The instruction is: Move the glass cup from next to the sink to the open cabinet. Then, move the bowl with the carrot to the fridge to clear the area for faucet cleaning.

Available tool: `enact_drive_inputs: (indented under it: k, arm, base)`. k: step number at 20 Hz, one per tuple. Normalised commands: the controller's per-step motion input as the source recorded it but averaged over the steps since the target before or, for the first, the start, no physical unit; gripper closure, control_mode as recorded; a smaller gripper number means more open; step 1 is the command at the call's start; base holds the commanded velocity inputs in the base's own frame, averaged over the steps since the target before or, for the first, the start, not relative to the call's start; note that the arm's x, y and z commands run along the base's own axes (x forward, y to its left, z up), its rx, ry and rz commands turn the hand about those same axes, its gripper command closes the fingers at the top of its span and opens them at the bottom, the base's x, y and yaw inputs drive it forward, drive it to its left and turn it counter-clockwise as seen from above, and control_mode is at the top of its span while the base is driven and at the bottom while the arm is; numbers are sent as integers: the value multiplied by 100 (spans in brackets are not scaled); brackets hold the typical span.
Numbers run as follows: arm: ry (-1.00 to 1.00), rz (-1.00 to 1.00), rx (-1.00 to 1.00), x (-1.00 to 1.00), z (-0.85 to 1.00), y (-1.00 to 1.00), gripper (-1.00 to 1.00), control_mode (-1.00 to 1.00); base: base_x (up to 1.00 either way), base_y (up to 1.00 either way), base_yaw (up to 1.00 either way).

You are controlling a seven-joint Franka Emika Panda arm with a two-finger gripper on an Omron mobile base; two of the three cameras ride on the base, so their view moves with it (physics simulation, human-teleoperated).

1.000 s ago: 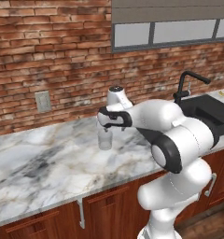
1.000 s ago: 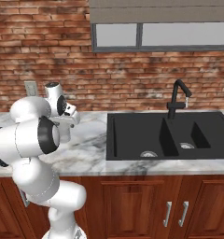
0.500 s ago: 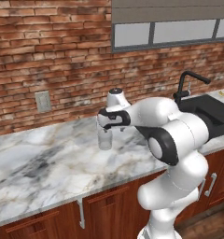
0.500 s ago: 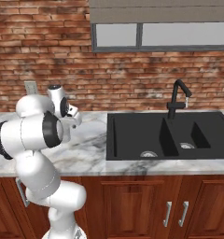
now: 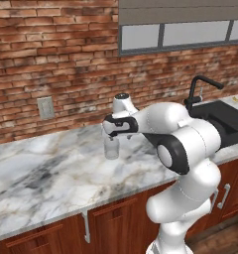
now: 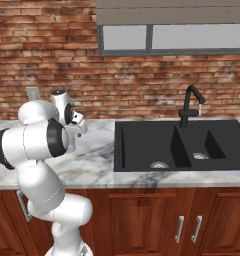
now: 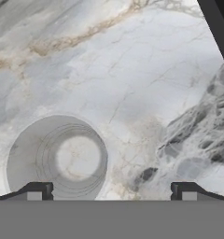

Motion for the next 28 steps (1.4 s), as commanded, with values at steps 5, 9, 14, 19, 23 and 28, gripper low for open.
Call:
enact_drive_inputs:
  k: [5, 9, 14, 19, 23, 28]
  arm:
    - [3, 0, 0, 3, -17, 0, -100, -100]
    - [4, 0, 0, 1, -19, 0, -100, -100]
    - [5, 0, 0, 0, -23, 0, -100, -100]
    - [5, 0, 0, 0, -28, 0, -100, -100]
    - [7, 0, 0, 0, -25, 0, -100, -100]
    - [5, 0, 1, 1, -8, 2, 100, -100]
  base:
    - [0, 0, 0]
    - [0, 0, 0]
    - [0, 0, 0]
    - [0, 0, 0]
    - [0, 0, 0]
    - [0, 0, 0]
